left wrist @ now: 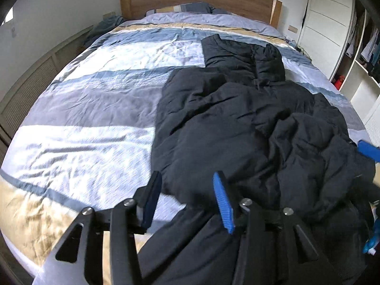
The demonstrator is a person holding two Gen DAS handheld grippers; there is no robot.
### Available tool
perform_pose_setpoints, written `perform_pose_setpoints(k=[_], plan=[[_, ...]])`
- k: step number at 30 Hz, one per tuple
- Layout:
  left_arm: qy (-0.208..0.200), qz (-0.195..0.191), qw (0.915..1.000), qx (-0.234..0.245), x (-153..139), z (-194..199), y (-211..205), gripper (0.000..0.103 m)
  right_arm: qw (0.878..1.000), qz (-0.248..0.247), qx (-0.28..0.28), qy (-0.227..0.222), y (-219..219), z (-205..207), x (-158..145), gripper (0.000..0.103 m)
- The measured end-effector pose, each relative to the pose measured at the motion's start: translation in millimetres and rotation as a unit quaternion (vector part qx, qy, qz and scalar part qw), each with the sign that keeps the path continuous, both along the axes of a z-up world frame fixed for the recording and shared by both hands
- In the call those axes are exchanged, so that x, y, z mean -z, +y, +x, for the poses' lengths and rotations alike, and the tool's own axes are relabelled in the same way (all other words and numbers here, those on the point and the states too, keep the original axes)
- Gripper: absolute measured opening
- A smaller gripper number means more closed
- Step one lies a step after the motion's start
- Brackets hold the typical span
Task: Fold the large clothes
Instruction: 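Smooth the folded sleeves flat with both tools near the jacket hem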
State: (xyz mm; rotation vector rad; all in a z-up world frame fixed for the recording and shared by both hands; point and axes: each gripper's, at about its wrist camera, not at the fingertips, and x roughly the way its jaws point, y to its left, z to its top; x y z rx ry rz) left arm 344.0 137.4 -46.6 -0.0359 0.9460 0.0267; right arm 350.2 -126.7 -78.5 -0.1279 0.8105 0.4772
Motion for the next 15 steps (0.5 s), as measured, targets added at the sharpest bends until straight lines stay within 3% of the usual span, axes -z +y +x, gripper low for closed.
perform_pose_setpoints(k=[9, 15], plan=[[0.007, 0.017, 0.9995, 0.027, 32, 33, -45, 0.044, 0.998, -0.054, 0.033, 0.025, -36, 26, 56, 0.096], [0.008, 0.03, 0.9989, 0.036, 44, 36, -56, 0.045, 0.997, -0.022, 0.047, 0.055, -69, 25, 75, 0.096]])
